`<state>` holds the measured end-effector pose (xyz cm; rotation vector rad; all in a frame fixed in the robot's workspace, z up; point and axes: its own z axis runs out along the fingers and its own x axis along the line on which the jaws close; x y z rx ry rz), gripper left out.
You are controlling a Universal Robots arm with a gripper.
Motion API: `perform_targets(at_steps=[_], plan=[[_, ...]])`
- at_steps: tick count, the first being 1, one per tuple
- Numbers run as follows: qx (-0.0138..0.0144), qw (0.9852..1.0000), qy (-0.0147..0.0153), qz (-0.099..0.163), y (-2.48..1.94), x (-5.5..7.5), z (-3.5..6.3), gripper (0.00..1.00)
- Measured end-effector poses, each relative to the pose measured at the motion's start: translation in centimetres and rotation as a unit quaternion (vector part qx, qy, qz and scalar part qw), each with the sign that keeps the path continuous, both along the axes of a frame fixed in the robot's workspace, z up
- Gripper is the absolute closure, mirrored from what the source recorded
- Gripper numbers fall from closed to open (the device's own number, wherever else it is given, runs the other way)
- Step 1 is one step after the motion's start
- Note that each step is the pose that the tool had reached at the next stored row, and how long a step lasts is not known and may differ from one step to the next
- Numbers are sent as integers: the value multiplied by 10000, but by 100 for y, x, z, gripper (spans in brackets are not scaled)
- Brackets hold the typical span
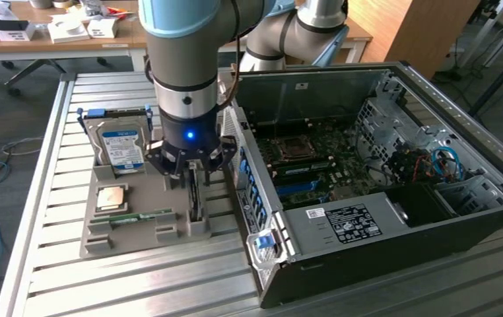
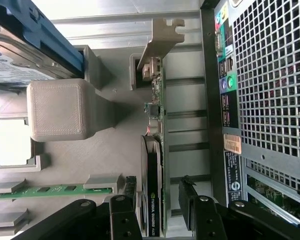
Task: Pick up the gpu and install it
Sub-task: 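Pick up the gpu and move the gpu toward the slot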
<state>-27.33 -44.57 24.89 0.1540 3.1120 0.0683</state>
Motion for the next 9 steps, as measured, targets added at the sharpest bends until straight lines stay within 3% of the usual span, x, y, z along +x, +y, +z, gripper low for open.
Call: perform_targets(at_steps=[9], plan=[[0, 10000, 0, 0, 0, 0, -73, 53]])
